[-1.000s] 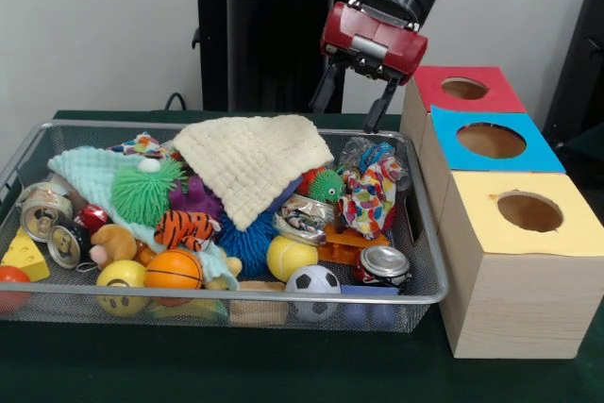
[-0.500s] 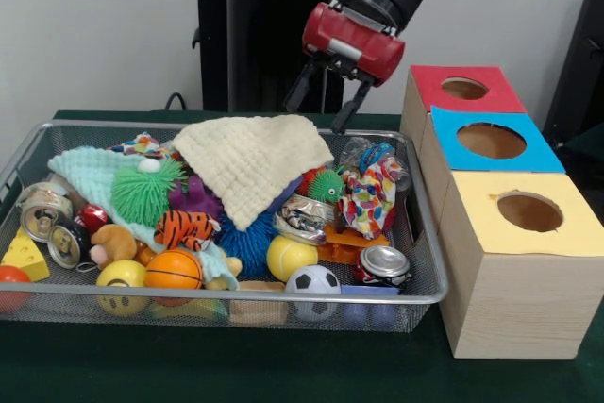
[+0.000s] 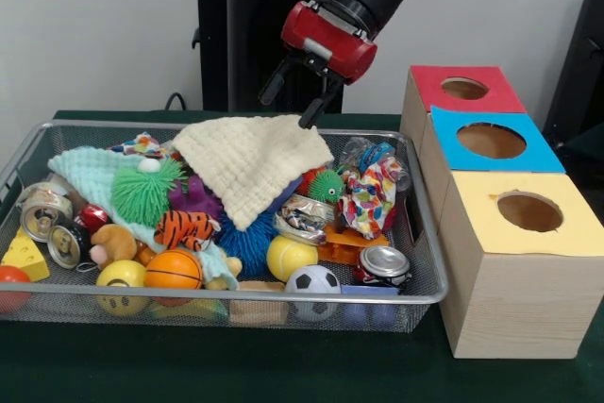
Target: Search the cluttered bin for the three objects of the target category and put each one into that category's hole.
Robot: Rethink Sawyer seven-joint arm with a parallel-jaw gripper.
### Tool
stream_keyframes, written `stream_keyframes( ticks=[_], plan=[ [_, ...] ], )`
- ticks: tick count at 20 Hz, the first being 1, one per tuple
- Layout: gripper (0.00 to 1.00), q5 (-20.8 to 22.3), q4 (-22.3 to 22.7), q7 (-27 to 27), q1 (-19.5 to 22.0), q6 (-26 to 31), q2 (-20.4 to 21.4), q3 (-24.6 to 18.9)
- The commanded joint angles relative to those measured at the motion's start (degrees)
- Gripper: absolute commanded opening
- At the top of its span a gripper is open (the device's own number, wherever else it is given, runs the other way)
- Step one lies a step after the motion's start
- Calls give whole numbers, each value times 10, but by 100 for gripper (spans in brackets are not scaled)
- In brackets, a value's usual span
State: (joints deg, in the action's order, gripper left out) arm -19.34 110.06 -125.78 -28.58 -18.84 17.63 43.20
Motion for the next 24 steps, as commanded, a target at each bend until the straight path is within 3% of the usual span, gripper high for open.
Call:
stream_keyframes(
  ticks=[1,11,19,24],
  plan=[
    [100,2,41,-116,28,14,6,-109],
    [100,-31,59,-167,32,-51,-19,-149],
    [100,18,71,-166,111,-43,17,-231],
    [100,4,64,-154,118,-48,11,-242]
  ],
)
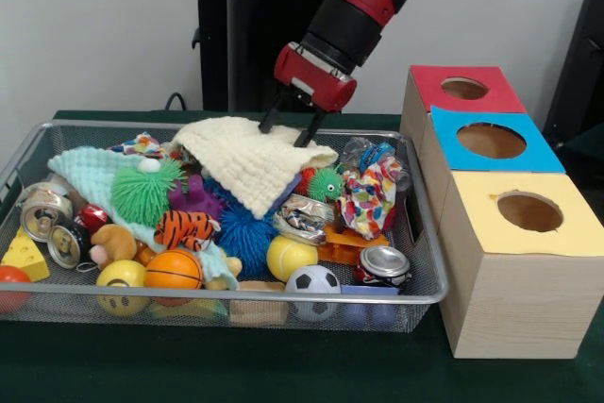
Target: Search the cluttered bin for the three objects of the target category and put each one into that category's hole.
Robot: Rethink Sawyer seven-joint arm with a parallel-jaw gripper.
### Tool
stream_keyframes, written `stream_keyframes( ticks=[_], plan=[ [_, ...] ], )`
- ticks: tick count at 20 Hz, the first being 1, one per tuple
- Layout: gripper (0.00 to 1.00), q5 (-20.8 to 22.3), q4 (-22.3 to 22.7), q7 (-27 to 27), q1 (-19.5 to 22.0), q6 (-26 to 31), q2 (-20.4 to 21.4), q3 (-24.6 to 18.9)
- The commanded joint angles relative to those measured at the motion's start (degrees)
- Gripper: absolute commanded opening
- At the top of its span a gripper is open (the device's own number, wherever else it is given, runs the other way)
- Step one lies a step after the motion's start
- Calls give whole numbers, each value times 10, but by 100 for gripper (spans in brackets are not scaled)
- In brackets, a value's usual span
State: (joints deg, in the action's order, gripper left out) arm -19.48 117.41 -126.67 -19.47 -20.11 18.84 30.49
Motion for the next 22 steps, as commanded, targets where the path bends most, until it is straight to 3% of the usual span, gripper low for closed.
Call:
stream_keyframes(
  ticks=[1,4,5,10,14,18,22],
  plan=[
    [100,3,-10,-143,27,-37,-2,-114],
    [100,-3,-7,-139,25,-36,3,-113],
    [0,-9,-8,-135,21,-32,3,-109],
    [0,-11,-12,-115,6,-31,10,-85],
    [0,-51,-11,-122,-38,-74,-5,-45],
    [0,-191,-14,-95,-152,-185,-87,39],
    [0,-310,-10,-47,-224,-278,-150,91]
  ],
)
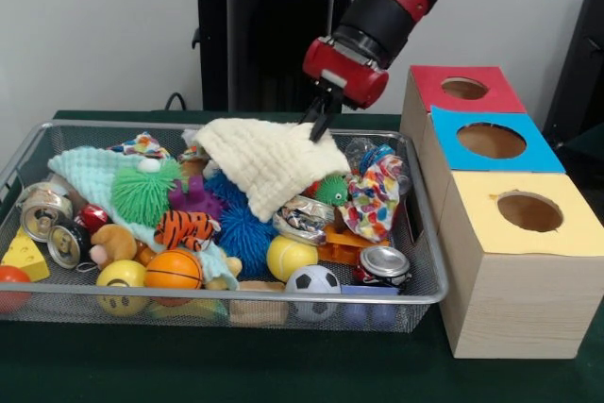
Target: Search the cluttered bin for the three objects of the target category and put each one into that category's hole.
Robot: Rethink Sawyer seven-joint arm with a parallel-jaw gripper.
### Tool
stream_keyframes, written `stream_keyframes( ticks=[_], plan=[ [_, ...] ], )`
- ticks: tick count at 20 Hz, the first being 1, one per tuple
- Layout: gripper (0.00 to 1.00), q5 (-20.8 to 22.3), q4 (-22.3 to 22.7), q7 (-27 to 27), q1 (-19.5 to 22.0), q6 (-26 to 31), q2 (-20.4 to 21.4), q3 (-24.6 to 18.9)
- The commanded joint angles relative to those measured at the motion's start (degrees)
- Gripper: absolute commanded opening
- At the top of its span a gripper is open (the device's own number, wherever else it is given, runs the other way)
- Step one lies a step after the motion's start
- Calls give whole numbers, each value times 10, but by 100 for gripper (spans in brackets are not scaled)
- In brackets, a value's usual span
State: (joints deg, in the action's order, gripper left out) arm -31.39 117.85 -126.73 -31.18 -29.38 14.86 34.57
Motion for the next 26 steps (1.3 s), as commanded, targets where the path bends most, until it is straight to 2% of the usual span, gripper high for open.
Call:
stream_keyframes(
  ticks=[1,5,8,15,19,26],
  plan=[
    [0,-223,-13,-38,-121,-209,-126,56],
    [0,-327,-14,-14,-156,-297,-184,64],
    [0,-373,-18,-2,-165,-328,-204,60],
    [0,-404,-14,10,-171,-299,-186,43],
    [0,-426,-12,8,-176,-296,-190,36],
    [0,-431,-10,2,-175,-280,-181,31]
  ],
)
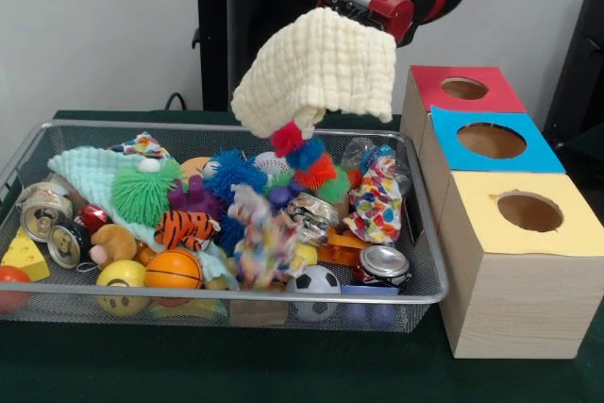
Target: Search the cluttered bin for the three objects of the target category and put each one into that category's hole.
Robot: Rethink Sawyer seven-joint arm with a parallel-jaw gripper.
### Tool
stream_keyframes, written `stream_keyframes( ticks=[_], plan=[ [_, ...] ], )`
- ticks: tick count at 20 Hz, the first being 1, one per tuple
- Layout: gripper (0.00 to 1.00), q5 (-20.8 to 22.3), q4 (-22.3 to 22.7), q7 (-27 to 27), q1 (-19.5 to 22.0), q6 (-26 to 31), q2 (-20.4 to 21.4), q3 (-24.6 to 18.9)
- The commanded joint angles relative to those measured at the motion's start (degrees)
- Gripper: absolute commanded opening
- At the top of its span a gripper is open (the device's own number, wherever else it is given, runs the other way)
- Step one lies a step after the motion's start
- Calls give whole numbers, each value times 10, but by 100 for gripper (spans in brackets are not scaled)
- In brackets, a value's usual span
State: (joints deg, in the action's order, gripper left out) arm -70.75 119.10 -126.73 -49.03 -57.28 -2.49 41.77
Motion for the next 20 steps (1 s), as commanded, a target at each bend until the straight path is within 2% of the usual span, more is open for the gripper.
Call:
stream_keyframes(
  ticks=[1,9,15,17,20],
  plan=[
    [0,-38,-22,1,4,1,-6,-42],
    [0,-8,-23,-22,14,13,1,-38],
    [0,64,-17,-56,43,25,19,-18],
    [0,118,-21,-81,73,15,19,-2],
    [0,236,-26,-110,129,-1,44,35]
  ],
)
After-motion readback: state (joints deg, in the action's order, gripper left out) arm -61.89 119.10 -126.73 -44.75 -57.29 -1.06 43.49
